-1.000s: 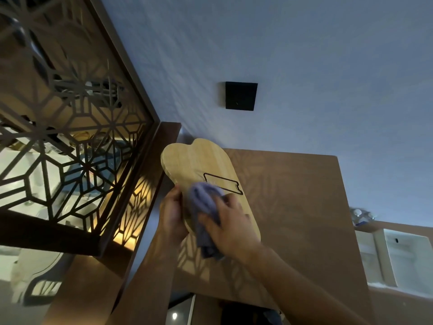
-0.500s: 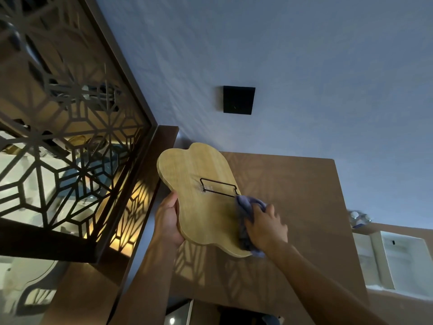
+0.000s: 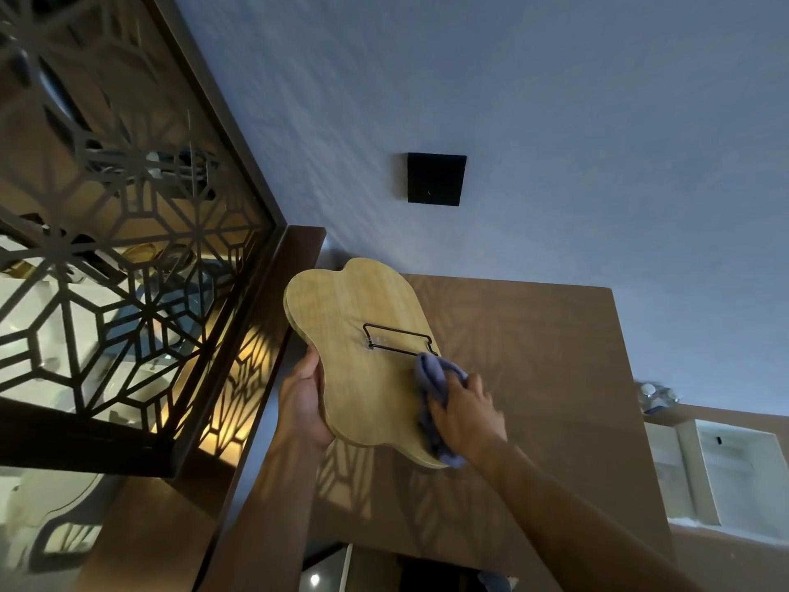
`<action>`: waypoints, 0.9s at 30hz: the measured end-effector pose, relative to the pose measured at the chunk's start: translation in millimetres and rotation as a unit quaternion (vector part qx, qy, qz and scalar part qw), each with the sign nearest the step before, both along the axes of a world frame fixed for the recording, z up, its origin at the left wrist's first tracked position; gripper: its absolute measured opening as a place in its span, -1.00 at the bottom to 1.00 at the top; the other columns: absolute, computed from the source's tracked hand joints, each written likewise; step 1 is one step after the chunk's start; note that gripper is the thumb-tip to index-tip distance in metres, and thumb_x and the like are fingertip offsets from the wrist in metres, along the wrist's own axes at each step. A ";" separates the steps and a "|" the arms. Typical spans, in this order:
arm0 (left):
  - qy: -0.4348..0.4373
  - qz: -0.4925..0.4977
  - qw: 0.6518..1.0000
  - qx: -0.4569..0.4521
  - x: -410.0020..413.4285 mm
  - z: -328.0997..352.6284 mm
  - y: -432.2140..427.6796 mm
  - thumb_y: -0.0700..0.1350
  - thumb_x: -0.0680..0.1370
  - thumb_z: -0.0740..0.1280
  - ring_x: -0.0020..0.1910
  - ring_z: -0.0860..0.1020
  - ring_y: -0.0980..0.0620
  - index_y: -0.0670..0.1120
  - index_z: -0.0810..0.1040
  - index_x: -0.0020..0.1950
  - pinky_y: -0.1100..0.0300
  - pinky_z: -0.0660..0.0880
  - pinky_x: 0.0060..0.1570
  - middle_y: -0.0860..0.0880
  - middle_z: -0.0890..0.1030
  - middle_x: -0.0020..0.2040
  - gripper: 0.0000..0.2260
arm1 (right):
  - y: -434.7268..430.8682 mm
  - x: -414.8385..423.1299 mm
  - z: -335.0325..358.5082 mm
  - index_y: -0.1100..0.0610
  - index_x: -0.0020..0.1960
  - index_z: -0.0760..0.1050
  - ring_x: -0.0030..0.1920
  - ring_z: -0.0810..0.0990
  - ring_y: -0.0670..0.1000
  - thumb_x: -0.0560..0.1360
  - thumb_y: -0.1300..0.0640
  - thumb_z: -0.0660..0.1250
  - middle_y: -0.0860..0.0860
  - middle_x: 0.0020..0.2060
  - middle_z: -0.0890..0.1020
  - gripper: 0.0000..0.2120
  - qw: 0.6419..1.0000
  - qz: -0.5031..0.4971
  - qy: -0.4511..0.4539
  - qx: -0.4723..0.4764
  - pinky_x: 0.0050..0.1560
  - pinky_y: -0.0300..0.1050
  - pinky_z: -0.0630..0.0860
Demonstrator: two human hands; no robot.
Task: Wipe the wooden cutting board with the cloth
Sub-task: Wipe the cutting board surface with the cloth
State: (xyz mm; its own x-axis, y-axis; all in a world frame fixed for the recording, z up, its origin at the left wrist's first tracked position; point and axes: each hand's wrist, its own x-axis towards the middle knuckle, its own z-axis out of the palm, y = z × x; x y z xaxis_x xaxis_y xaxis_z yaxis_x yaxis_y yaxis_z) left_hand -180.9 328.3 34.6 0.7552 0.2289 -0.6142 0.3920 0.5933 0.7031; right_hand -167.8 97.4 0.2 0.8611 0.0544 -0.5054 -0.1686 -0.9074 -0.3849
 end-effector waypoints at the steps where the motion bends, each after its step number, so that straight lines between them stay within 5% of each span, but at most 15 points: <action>1: -0.006 -0.002 1.000 0.006 -1.0 1.0 0.9 0.29 0.54 0.38 0.05 0.76 -0.20 0.11 0.77 0.16 -0.17 0.69 -0.20 -0.09 0.79 0.13 -0.64 | -9.3 4.5 -3.4 -0.08 0.48 0.30 0.33 0.45 0.22 0.64 -0.19 0.08 0.09 0.37 0.36 -0.55 0.999 -0.001 0.012 -0.030 0.23 0.21 0.49; 5: -0.018 -0.003 1.000 -0.016 -1.7 3.2 -2.2 0.24 0.59 0.34 0.15 0.73 -0.23 0.05 0.71 0.28 -0.22 0.67 -0.08 -0.13 0.76 0.20 -0.60 | -22.2 12.2 10.0 -0.08 0.43 0.35 0.29 0.46 0.21 0.65 -0.15 0.09 0.10 0.36 0.38 -0.61 0.995 0.023 -0.035 -0.088 0.18 0.19 0.50; 8: -0.014 -0.003 0.999 -0.043 -2.8 6.0 -3.3 0.17 0.67 0.26 0.22 0.67 -0.27 -0.06 0.63 0.38 -0.23 0.62 0.09 -0.20 0.73 0.24 -0.58 | 9.4 0.2 43.3 -0.12 0.46 0.28 0.21 0.52 0.22 0.61 -0.24 0.09 0.09 0.31 0.39 -0.54 0.993 0.047 -0.093 0.057 0.16 0.20 0.54; 13: -0.005 -0.012 0.999 -0.029 -1.0 7.8 -0.1 -0.11 0.72 0.16 -0.22 0.77 0.00 -0.14 0.63 0.12 0.11 0.71 -0.30 -0.20 0.68 0.00 -0.74 | 66.6 -31.6 67.3 -0.21 0.44 0.18 0.13 0.50 0.16 0.51 -0.35 0.02 0.01 0.22 0.37 -0.46 0.970 0.135 -0.135 0.152 0.12 0.15 0.54; 17: 0.007 -0.014 1.000 -0.026 -4.9 4.5 -1.1 0.15 0.65 0.33 -0.05 0.78 -0.17 -0.01 0.77 0.14 -0.15 0.69 -0.13 -0.17 0.79 0.07 -0.68 | 36.7 -19.3 28.0 -0.11 0.46 0.25 0.29 0.47 0.22 0.60 -0.26 0.12 0.08 0.33 0.37 -0.51 0.993 0.043 -0.069 0.082 0.20 0.17 0.52; 19: 0.001 -0.009 1.000 -0.004 -5.3 3.4 -0.7 0.19 0.61 0.37 -0.08 0.78 -0.14 0.07 0.80 0.05 -0.16 0.70 -0.24 -0.11 0.80 0.05 -0.72 | 12.2 -8.3 8.9 -0.09 0.47 0.26 0.33 0.45 0.24 0.62 -0.22 0.13 0.10 0.36 0.36 -0.53 0.999 0.000 -0.020 0.036 0.20 0.19 0.53; 23: -0.016 -0.006 1.000 0.004 -4.3 3.4 -1.6 0.21 0.60 0.37 0.06 0.76 -0.15 0.08 0.77 0.18 -0.17 0.70 -0.11 -0.12 0.77 0.17 -0.68 | -22.6 10.8 6.8 -0.06 0.46 0.31 0.30 0.46 0.22 0.64 -0.15 0.09 0.09 0.34 0.37 -0.57 0.995 0.026 0.016 -0.090 0.19 0.21 0.53; 25: -0.025 -0.002 1.000 -0.004 -4.1 5.3 -2.8 0.19 0.60 0.38 0.14 0.73 -0.20 0.04 0.75 0.23 -0.25 0.67 0.02 -0.16 0.75 0.21 -0.67 | -21.8 20.4 24.1 -0.07 0.48 0.30 0.20 0.52 0.22 0.64 -0.15 0.10 0.10 0.28 0.38 -0.56 0.998 0.027 -0.021 -0.048 0.14 0.20 0.57; 27: -0.045 0.008 0.999 -0.005 -3.1 5.6 -2.6 0.15 0.57 0.41 0.25 0.67 -0.29 0.02 0.69 0.33 -0.38 0.57 0.20 -0.19 0.72 0.27 -0.62 | 0.4 29.5 52.8 -0.11 0.52 0.26 0.08 0.59 0.21 0.64 -0.16 0.15 0.11 0.24 0.39 -0.54 0.991 0.021 -0.074 0.105 0.10 0.18 0.59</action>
State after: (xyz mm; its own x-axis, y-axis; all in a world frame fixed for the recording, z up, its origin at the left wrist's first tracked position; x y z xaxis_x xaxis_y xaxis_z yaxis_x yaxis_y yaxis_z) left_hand -184.0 325.7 40.1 0.8035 0.2345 -0.5472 0.3189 0.6066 0.7283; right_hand -138.3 97.8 53.0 0.9197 0.1824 -0.3477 -0.0604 -0.8093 -0.5843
